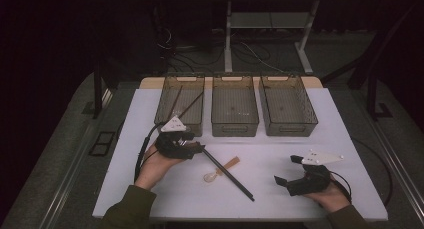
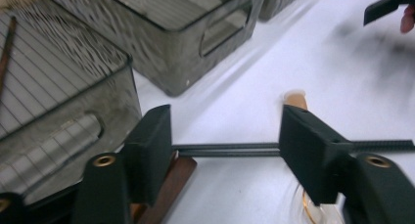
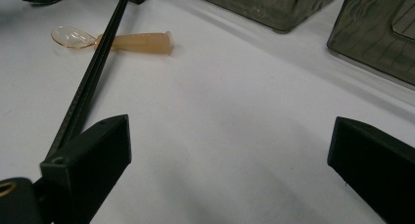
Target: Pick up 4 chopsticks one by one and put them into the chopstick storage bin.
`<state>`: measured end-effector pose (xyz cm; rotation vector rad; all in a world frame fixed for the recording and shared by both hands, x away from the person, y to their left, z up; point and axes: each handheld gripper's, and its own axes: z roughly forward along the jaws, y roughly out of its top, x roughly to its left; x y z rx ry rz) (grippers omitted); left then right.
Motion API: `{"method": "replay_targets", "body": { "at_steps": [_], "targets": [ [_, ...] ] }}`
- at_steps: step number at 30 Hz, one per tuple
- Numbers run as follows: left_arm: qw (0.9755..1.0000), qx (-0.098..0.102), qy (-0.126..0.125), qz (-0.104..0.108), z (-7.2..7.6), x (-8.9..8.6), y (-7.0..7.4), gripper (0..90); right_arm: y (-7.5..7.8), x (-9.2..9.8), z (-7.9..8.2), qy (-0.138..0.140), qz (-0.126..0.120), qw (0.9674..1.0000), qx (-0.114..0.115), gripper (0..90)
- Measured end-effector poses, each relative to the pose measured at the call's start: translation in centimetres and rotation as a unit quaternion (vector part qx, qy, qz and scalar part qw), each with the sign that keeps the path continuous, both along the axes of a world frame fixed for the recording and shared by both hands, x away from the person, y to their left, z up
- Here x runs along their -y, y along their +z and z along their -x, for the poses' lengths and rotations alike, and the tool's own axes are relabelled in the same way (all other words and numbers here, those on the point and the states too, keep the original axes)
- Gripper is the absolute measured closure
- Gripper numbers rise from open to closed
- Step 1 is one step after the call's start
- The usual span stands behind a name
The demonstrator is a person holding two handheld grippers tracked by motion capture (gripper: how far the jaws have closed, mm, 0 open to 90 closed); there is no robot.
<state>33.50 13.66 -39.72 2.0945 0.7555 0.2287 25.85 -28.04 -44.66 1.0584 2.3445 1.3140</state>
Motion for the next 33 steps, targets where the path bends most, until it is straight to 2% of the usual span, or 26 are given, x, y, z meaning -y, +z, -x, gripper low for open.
{"method": "replay_targets", "body": {
  "at_steps": [7,12,16,24,29,33],
  "targets": [
    [0.9998,0.014,0.001,-0.012,-0.2,0.8,-0.5,66.9,-0.1,0.0,-0.1,0.0,0.003,1.0,-0.001,2.2],
    [0.9997,0.012,0.004,-0.021,-1.0,1.3,-0.9,79.2,-0.1,-0.1,0.0,-0.001,0.003,1.0,-0.001,2.1],
    [0.9995,0.009,0.01,-0.028,-1.8,1.8,-1.1,85.5,-0.1,-0.1,-0.1,-0.001,0.002,1.0,-0.003,2.2],
    [0.9982,-0.007,0.007,-0.059,-3.1,2.8,-2.1,89.0,-0.1,-0.1,-0.1,-0.002,0.003,1.0,-0.003,2.2],
    [0.9967,-0.014,0.001,-0.08,-3.1,3.2,-2.5,89.7,-0.2,-0.1,-0.1,-0.002,0.003,1.0,-0.003,2.2],
    [0.9964,-0.015,0.0,-0.083,-3.1,3.2,-2.7,89.7,-0.1,-0.1,-0.1,-0.002,0.003,1.0,-0.002,2.2]
  ]
}}
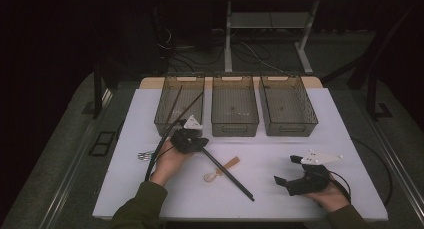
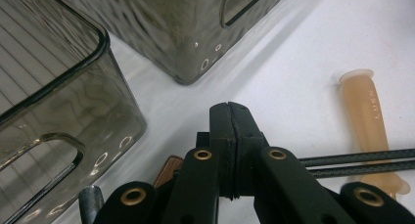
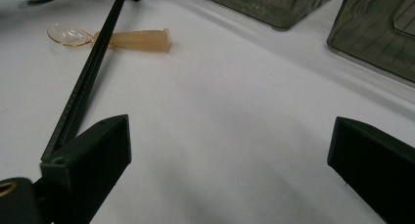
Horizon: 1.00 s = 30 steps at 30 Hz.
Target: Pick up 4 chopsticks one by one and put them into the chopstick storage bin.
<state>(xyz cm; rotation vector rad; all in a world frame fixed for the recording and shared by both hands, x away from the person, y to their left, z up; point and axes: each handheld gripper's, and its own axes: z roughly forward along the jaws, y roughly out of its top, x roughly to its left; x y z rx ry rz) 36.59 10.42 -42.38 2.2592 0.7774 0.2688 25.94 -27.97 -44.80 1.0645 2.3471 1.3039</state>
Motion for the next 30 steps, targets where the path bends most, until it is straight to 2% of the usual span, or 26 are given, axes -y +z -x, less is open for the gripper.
{"method": "replay_targets", "body": {
  "at_steps": [9,30],
  "targets": [
    [0.9998,-0.002,-0.01,-0.017,0.0,0.1,-0.3,89.7,0.0,0.0,0.0,0.001,0.0,1.0,0.001,2.1],
    [0.9992,-0.016,-0.019,-0.032,1.0,-0.4,-0.3,89.7,0.1,0.1,0.0,-0.001,-0.001,1.0,0.001,2.1]
  ]
}}
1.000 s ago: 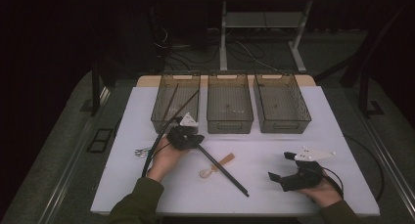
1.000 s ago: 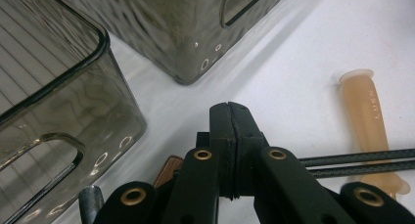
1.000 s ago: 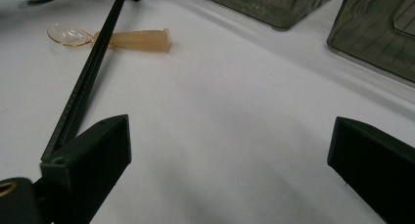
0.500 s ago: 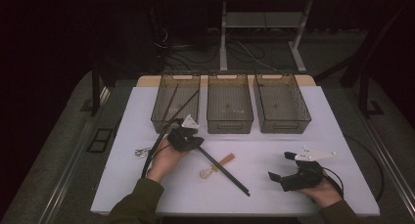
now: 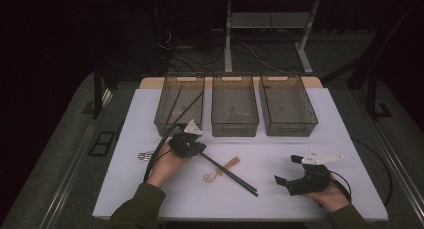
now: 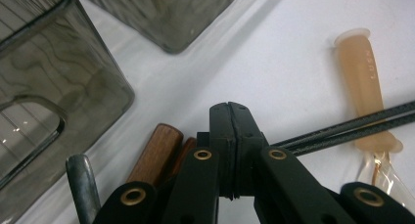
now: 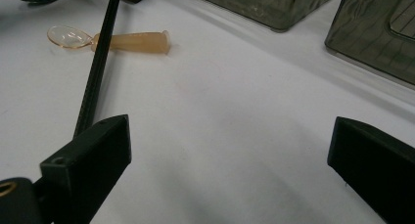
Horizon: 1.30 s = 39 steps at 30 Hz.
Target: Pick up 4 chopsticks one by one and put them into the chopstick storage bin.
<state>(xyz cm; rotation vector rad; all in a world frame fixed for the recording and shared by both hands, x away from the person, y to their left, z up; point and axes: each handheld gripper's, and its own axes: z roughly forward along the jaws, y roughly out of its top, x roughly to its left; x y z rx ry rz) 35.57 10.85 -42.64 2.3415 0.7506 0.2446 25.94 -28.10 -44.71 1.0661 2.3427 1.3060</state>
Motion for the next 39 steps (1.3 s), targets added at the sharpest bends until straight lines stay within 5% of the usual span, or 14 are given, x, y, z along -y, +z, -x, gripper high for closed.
{"method": "replay_targets", "body": {
  "at_steps": [39],
  "targets": [
    [0.9991,-0.027,-0.028,-0.015,2.7,-0.8,-0.1,88.2,0.1,0.1,0.1,0.0,-0.002,1.0,0.002,2.2]
  ]
}}
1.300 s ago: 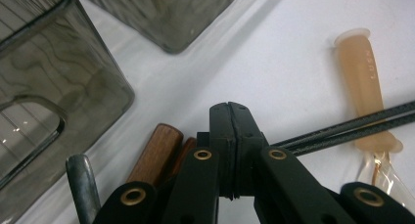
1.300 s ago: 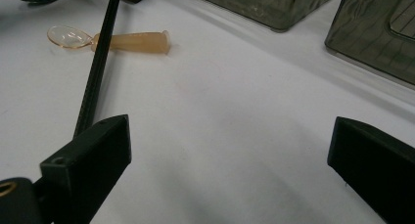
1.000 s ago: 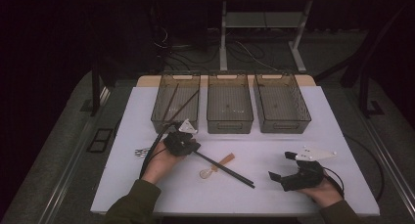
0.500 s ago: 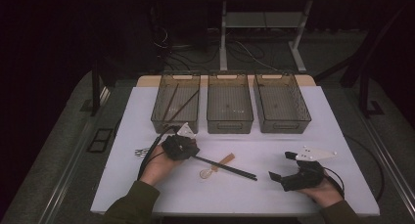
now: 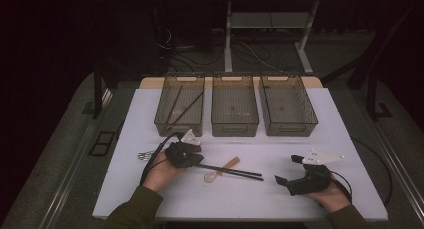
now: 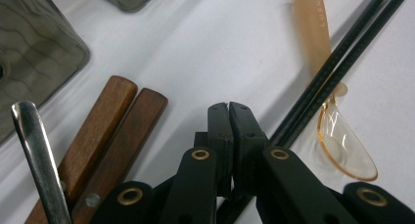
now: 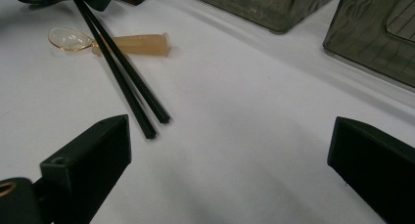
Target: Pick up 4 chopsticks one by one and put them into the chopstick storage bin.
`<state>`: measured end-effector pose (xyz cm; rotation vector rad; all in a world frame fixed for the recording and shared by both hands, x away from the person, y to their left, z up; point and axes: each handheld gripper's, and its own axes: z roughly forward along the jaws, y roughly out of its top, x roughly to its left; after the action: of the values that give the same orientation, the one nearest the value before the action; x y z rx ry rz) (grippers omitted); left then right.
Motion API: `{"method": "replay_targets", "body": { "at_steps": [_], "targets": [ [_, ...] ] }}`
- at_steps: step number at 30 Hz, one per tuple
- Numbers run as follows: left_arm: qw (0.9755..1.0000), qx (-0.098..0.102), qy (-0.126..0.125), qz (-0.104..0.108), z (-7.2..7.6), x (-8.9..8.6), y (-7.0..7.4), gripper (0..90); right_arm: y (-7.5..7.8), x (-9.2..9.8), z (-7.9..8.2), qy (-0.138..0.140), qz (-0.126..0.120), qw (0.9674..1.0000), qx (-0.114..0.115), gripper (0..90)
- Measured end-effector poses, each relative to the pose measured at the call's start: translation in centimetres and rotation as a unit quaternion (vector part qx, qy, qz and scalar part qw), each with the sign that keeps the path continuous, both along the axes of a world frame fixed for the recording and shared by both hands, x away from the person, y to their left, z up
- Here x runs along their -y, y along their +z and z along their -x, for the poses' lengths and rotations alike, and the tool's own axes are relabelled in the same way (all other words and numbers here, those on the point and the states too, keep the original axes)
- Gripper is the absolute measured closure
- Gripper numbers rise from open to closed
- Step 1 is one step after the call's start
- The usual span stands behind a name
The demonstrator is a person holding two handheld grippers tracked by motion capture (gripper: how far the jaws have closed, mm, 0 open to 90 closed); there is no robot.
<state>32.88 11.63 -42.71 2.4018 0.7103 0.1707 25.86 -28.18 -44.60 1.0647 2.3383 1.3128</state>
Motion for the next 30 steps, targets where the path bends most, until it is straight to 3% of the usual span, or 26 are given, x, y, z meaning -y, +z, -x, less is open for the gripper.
{"method": "replay_targets", "body": {
  "at_steps": [15,30],
  "targets": [
    [1.0,0.004,0.003,0.002,0.3,-0.3,-0.1,86.4,0.0,0.0,0.0,0.001,0.0,1.0,0.001,2.2],
    [1.0,0.001,-0.002,0.002,1.7,-0.9,0.0,86.0,0.1,0.0,0.0,-0.001,0.0,1.0,0.001,2.2]
  ]
}}
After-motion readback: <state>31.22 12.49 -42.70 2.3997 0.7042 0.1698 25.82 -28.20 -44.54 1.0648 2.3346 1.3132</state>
